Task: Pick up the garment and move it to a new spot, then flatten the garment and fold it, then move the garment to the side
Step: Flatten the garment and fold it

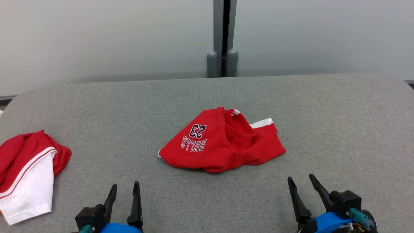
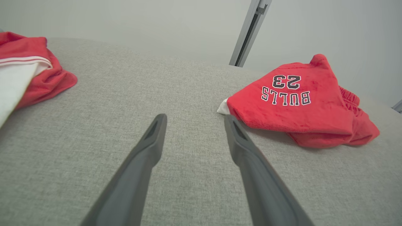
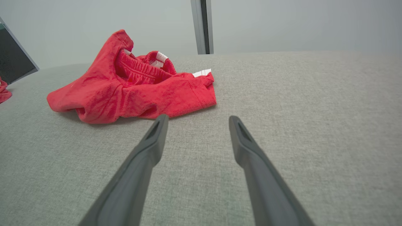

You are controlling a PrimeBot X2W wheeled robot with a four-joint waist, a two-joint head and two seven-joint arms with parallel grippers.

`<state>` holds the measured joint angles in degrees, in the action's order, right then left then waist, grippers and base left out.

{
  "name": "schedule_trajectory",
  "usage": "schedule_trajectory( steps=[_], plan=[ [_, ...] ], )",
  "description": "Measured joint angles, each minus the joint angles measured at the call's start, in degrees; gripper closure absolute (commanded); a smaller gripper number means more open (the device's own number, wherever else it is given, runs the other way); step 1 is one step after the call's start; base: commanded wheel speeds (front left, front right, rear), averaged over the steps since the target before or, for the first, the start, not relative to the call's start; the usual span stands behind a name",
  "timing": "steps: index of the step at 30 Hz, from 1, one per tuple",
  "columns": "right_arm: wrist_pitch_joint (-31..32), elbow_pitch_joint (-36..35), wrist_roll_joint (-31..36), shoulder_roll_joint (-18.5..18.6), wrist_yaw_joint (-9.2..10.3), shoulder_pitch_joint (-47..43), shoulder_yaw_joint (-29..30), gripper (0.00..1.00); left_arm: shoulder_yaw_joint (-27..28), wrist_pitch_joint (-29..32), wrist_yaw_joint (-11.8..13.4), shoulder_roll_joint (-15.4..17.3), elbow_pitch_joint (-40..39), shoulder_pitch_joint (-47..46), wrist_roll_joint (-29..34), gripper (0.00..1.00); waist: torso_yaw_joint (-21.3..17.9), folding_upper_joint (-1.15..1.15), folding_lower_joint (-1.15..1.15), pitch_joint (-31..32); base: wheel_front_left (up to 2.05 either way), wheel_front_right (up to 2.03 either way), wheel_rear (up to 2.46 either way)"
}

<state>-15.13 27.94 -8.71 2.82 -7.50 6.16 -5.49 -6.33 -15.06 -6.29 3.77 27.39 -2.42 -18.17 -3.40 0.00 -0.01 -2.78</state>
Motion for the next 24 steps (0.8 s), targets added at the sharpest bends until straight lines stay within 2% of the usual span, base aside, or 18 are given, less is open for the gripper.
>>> schedule_trajectory(
  steps=[10,16,24],
  plan=[
    [0.0,0.5,-0.6,0.0,0.01,0.2,-0.7,0.0,0.3,0.0,-0.8,-0.8,0.2,0.3,1.7,0.0,1.0,0.0,0.0,-1.3,0.0,0.0,0.0],
    [0.0,1.4,0.4,0.0,0.01,8.2,-2.8,0.0,-1.9,0.0,-0.8,-0.8,0.8,-1.8,0.8,0.0,2.6,0.0,0.01,-3.3,0.0,0.0,0.0],
    [0.0,12.5,4.9,0.2,0.0,20.8,-5.6,0.0,-4.0,0.0,-1.1,-0.8,1.9,-3.3,-1.3,0.0,7.2,0.0,0.01,-5.7,0.0,0.0,0.0]
  ],
)
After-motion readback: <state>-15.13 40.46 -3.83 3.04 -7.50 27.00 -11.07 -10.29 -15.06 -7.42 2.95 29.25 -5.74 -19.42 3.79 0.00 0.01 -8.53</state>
